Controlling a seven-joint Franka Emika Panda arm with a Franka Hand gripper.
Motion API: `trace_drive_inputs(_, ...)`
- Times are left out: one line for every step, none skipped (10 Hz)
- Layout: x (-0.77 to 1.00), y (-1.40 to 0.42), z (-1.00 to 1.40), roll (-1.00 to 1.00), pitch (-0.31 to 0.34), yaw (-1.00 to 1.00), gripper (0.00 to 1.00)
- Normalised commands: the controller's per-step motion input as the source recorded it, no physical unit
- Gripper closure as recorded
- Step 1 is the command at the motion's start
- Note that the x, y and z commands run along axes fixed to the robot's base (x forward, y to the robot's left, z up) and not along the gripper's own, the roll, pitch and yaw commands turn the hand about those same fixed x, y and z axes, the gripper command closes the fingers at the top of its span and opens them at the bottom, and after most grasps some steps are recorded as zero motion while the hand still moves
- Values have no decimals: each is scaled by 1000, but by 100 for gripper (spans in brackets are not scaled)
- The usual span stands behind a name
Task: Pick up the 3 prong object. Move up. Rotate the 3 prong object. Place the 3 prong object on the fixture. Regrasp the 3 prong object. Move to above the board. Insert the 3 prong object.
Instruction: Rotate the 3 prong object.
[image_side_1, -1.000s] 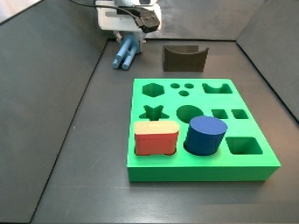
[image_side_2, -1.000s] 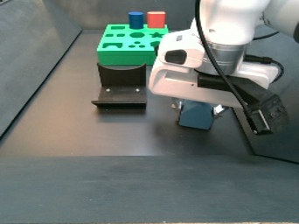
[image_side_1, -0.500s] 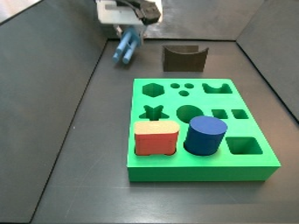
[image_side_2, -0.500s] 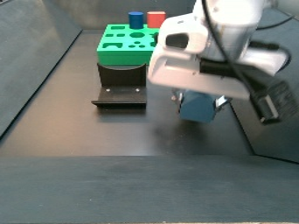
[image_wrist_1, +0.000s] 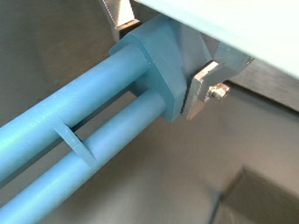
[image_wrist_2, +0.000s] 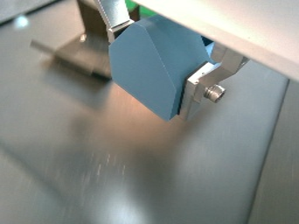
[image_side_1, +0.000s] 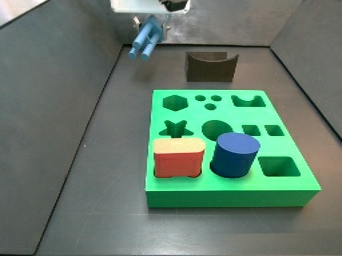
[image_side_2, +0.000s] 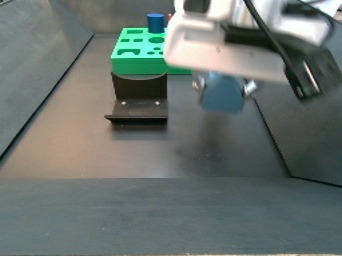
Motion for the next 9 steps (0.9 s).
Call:
trace_drive_inputs(18, -347, 506, 34, 27, 15, 100)
trace_drive_inputs(-7, -139, 374, 40, 31, 18, 100)
trace_drive_inputs(-13, -27, 222, 28, 41, 16, 100)
trace_drive_inputs(0, 0, 0, 0, 0, -1000, 100)
trace_drive_inputs(17, 17, -69, -1, -1, -1000, 100)
trace_drive_inputs(20, 32, -52, -1, -2, -1000, 100)
trace_drive_inputs(26, 27, -40, -1, -2, -1000, 100)
trace_drive_inputs(27, 23, -28, 0, -3, -1000, 100)
trace_drive_inputs(28, 22, -25, 0, -3, -1000, 100)
